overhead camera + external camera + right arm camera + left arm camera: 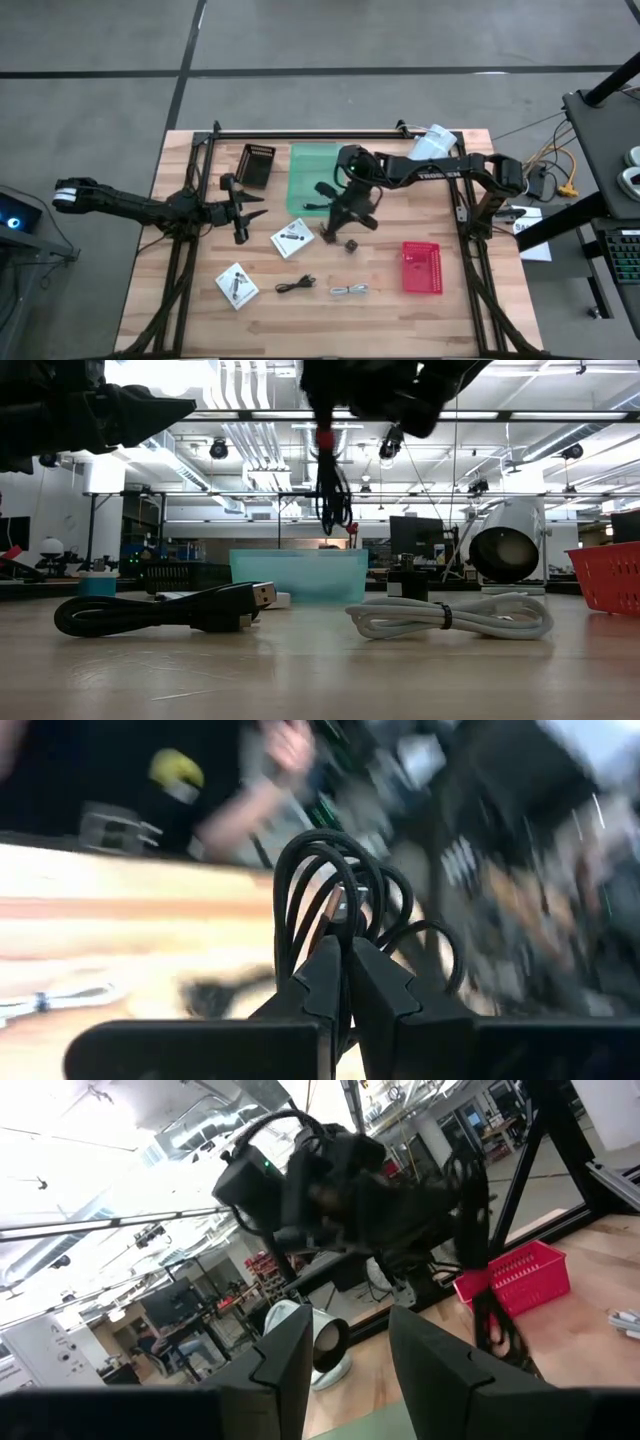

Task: Pick and place items into bin
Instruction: Put the top black charger cable into the green bin

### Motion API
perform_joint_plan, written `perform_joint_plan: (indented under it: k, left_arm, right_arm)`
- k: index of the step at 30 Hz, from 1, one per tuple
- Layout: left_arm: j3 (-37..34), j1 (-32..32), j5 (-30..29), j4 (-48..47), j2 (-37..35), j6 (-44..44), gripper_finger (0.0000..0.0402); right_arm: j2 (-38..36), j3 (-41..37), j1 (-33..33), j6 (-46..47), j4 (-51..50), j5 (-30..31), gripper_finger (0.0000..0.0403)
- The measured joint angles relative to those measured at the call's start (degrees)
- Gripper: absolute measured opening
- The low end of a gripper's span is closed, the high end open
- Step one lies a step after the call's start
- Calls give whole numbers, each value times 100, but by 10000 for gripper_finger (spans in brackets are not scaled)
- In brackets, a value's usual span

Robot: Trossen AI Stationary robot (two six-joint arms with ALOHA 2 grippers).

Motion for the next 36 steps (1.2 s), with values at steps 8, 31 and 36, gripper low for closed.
perform_joint_plan:
  k: [8,31,36]
  left_arm:
    - [0,-1,0,0,0,0,118]
    - [0,0,0,26,0,-4,118]
    - [0,0,0,28,0,-3,118]
  right_arm:
    - [0,341,-2,2326,143,3255,8]
    - [-2,750,-9,4807,-752,11418,8]
    - [-2,744,-28,5104,-1054,12153,9]
